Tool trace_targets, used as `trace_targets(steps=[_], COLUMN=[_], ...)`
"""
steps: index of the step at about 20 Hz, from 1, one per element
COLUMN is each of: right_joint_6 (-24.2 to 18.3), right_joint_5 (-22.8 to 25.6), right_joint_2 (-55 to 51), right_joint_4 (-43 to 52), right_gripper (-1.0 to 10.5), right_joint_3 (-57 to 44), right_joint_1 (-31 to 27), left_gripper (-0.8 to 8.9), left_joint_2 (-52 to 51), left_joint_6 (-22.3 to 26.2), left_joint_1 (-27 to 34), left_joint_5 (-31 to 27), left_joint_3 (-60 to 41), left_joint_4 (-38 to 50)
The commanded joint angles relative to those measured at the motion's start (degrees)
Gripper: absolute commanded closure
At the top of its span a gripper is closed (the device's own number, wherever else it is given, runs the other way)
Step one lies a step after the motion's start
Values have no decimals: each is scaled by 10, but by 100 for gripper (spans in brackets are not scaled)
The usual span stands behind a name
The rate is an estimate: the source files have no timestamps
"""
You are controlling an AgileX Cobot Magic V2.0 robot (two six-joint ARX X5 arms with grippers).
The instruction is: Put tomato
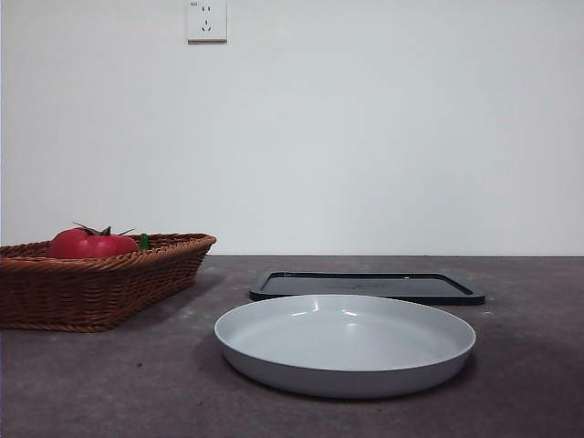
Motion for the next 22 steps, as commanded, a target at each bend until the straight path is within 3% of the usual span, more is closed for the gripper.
trace_targets(steps=[1, 4, 8, 12, 19, 22], right_joint_6=[11, 3, -31, -71, -145, -170], right_joint_5=[-2, -15, -52, -123, -279, -309], right_joint_2=[15, 47, 107, 179, 323, 371], right_joint_4=[-12, -38, -87, -150, -293, -346], right_gripper=[941, 941, 941, 941, 941, 941], right_joint_3=[41, 92, 166, 243, 385, 431], right_joint_1=[0, 0, 0, 0, 12, 29], left_gripper=[802, 802, 802, 803, 803, 803], left_joint_2=[17, 45, 99, 169, 286, 324], left_joint_6=[-9, -4, 43, 94, 176, 204], left_joint_1=[1, 1, 1, 1, -1, -9], left_joint_5=[1, 1, 27, 68, 194, 231], left_joint_3=[41, 86, 159, 234, 335, 363], left_joint_4=[-8, -25, -66, -127, -225, -265])
